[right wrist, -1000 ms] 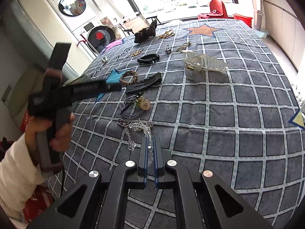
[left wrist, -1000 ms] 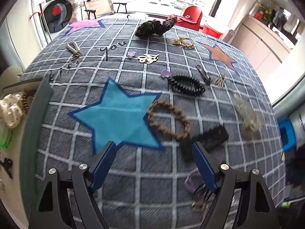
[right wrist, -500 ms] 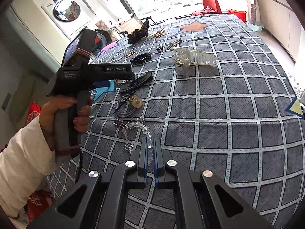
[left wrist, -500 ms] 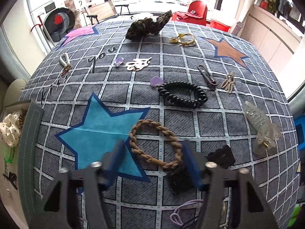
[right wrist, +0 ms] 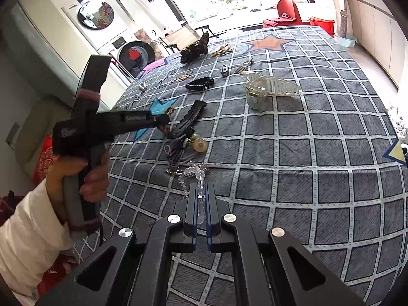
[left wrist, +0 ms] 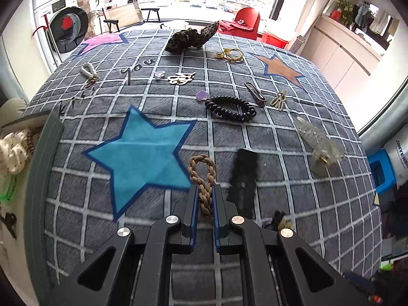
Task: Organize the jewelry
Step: 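Grasp the braided brown hair tie with the left tool while the right tool grasps the clear bead bracelet, then carry the braided hair tie and bead bracelet into the white tray and open both tools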
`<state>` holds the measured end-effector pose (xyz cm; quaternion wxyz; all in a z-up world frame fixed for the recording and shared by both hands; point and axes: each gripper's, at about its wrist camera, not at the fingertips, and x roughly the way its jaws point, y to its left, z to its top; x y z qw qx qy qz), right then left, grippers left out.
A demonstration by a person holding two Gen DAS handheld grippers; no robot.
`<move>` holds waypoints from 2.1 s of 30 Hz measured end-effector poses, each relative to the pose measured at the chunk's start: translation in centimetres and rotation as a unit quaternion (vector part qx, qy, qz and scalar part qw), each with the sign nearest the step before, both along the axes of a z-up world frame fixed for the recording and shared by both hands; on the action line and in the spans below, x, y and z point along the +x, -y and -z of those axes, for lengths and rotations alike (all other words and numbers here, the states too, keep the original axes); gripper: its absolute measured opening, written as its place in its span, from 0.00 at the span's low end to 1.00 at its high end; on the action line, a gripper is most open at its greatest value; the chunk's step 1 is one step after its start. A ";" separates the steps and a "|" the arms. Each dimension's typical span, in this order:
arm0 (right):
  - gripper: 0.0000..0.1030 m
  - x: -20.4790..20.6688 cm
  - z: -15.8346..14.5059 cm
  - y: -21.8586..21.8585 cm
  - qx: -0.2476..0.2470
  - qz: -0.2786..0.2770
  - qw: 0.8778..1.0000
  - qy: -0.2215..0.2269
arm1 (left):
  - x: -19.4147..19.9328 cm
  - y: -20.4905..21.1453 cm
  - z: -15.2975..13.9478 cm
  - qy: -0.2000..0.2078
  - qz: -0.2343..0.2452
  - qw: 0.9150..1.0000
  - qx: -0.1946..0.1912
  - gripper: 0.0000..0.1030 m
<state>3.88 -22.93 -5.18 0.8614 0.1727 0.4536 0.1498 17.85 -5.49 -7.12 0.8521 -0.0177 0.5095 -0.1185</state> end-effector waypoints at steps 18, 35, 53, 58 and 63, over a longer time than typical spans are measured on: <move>0.05 0.4 -5.5 -5.5 -0.021 -0.050 0.997 0.047 | -8.2 -7.0 -4.5 0.059 -0.004 0.998 -0.022 0.12; 0.05 2.8 -9.9 -15.1 -0.043 -0.133 0.987 0.078 | -12.4 -17.3 -7.6 0.112 -0.085 0.990 -0.025 0.12; 0.05 7.2 -9.7 -30.8 -0.014 -0.281 0.957 0.068 | -12.5 -27.3 -3.9 0.071 -0.171 0.983 -0.006 0.12; 0.05 10.3 -6.3 -33.1 -0.042 -0.283 0.958 0.034 | -10.7 -26.8 -1.9 0.043 -0.161 0.986 0.000 0.12; 0.05 13.4 -3.2 -33.9 -0.071 -0.264 0.962 0.008 | -9.4 -27.2 -0.6 0.021 -0.169 0.985 0.008 0.12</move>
